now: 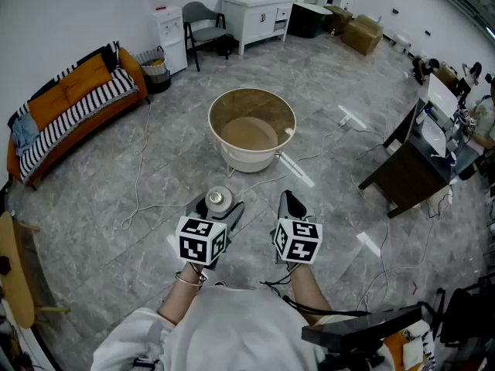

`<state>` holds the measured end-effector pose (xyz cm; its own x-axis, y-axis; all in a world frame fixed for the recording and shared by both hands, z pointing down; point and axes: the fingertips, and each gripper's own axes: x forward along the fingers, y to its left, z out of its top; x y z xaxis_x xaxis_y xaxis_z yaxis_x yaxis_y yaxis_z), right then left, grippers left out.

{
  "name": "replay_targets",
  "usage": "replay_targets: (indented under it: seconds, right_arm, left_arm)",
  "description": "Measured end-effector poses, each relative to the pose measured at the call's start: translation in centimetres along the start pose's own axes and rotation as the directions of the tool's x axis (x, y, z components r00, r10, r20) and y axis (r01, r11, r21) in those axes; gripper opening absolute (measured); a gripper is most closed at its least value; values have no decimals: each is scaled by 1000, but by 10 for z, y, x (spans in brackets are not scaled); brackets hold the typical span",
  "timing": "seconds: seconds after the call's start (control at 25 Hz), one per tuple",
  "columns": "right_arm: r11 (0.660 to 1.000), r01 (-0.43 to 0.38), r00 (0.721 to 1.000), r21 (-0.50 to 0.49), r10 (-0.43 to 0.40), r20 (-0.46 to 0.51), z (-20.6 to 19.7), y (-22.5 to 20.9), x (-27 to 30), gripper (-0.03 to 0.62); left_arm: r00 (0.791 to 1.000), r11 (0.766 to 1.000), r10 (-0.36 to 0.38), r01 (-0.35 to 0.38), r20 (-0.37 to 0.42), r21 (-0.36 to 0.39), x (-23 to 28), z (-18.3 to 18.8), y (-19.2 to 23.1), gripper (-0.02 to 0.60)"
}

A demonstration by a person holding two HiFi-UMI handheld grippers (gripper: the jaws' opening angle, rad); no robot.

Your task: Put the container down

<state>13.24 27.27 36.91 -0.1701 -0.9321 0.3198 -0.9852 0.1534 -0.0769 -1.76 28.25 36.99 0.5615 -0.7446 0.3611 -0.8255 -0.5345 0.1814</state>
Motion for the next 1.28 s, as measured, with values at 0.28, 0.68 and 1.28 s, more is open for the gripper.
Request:
replay_targets:
  seconds: [0.28,0.68,1.28]
  right_arm:
    - [1000,-8,1000,0,8,-17,-7,9,-4,23]
    - [998,3,1000,59,-3,-12,-7,37,14,23]
    - [994,61,996,88,-55,-69,-18,29,48,23]
  left_arm:
    - [1000,1000,0,0,-11,-7,-7,-11,3,337]
    - [1000,1000,-4,4,-19,4,-17,-13,38,337]
    - [999,999,-27,28,-33,15,17,-10,67,336]
